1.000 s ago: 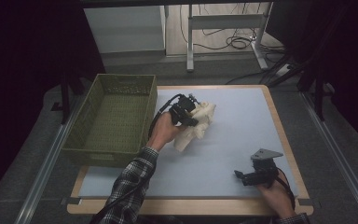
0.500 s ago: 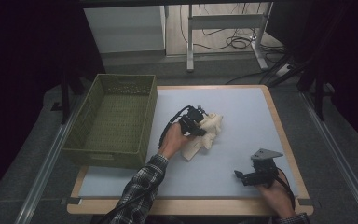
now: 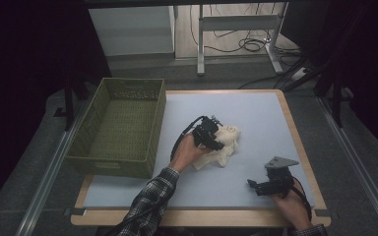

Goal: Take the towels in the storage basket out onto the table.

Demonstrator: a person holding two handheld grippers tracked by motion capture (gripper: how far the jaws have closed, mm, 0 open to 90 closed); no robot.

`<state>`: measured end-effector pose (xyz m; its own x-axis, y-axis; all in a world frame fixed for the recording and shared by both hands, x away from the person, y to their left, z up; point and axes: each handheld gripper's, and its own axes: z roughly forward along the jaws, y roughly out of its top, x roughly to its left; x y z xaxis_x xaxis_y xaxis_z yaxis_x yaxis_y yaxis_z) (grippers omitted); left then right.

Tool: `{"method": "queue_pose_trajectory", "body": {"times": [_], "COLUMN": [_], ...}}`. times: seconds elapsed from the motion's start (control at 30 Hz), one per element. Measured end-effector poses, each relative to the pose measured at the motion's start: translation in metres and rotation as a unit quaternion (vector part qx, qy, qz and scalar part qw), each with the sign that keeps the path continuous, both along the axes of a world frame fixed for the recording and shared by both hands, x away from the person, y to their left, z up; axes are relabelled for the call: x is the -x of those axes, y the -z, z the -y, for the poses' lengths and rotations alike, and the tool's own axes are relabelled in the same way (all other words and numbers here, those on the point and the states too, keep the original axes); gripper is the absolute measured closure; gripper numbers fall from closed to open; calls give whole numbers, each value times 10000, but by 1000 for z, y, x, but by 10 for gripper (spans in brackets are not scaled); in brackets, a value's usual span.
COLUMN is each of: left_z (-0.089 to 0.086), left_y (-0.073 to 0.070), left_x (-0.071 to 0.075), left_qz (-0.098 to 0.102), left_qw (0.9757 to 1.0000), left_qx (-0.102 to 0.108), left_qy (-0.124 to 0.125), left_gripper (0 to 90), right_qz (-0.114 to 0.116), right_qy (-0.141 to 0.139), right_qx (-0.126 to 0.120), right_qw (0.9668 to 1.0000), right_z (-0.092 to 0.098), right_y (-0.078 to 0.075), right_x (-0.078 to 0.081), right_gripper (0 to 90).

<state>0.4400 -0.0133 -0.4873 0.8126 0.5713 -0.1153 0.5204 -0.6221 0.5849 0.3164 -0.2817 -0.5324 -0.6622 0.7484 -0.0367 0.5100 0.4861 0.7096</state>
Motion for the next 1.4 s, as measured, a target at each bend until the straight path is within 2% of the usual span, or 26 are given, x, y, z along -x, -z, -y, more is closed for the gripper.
{"method": "queue_pose_trajectory", "body": {"times": [0.17,0.33,0.37,0.53,0.73,0.87,1.07,1.17,1.27,1.37,1.4], "left_z": [-9,-20,-26,-39,-53,-56,-65,-70,-73,-79,-79], "left_y": [-12,-17,-18,-16,-5,1,12,17,22,31,31], "left_x": [13,22,27,37,54,60,74,78,81,86,86], "left_qz": [184,295,376,399,270,238,374,401,451,564,564], "left_qw": [9996,9993,9990,9985,9991,9992,9987,9985,9981,9966,9966], "left_qx": [197,230,221,334,322,309,310,251,198,173,173], "left_qy": [-53,-63,-80,-162,-66,-26,-176,-288,-360,-567,-567], "left_gripper": [368,367,386,483,642,669,584,506,477,444,431], "right_qz": [-2,0,1,-3,-4,-6,-4,2,2,1,1], "right_qy": [-2,-4,-3,-5,1,8,8,-3,-1,-6,-6], "right_qx": [-1,0,-1,11,12,4,5,20,21,13,13], "right_qw": [10000,10000,10000,10000,10000,10000,10000,10000,10000,10000,10000], "right_z": [0,0,0,0,0,0,0,0,0,0,0], "right_y": [0,0,0,0,0,0,0,0,0,0,0], "right_x": [0,0,0,0,0,0,0,0,0,0,0], "right_gripper": [42,42,42,42,42,41,41,41,41,44,44]}}
